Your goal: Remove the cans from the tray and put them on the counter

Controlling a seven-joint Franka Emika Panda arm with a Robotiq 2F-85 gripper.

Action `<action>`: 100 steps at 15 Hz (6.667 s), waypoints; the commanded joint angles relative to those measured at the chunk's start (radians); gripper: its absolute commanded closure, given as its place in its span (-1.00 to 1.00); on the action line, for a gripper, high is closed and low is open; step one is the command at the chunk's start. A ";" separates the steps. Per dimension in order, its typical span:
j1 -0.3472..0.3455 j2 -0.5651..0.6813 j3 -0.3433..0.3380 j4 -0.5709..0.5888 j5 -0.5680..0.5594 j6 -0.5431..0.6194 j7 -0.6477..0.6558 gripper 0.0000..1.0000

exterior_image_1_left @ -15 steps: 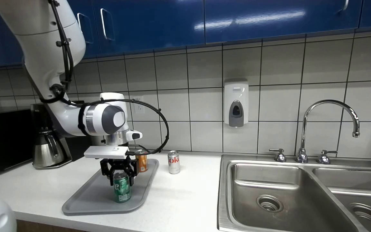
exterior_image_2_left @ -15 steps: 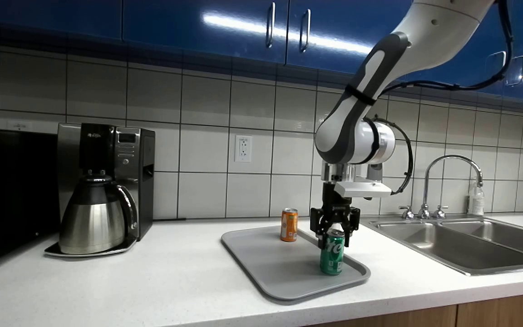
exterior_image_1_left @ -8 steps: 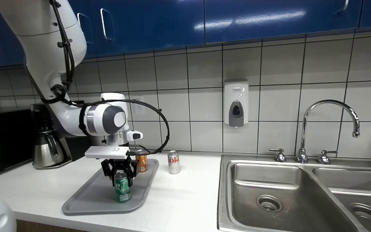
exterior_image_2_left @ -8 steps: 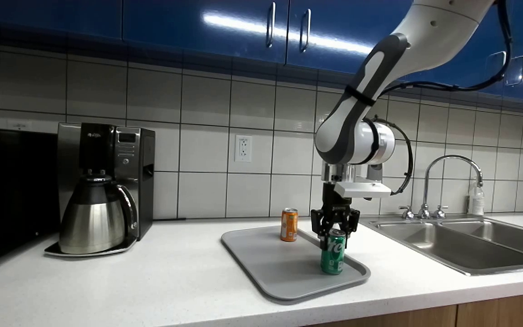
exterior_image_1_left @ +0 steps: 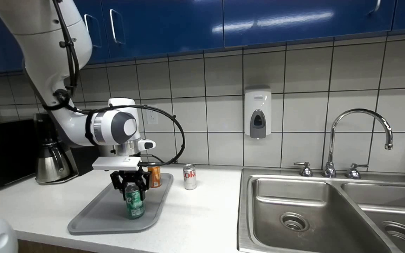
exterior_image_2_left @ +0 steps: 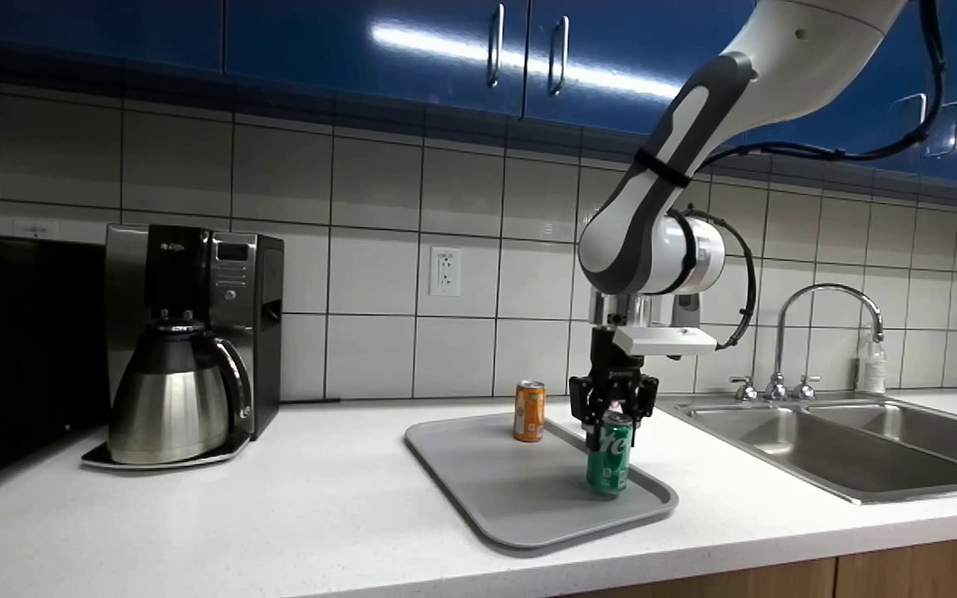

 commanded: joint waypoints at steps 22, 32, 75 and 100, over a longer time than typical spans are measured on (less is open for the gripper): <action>-0.144 -0.104 -0.117 -0.055 -0.075 0.002 -0.012 0.23; -0.155 -0.063 -0.127 -0.036 -0.064 -0.003 -0.018 0.23; -0.116 -0.206 -0.067 -0.103 -0.124 0.137 0.041 -1.00; -0.016 0.066 0.017 0.173 -0.097 0.081 0.016 -1.00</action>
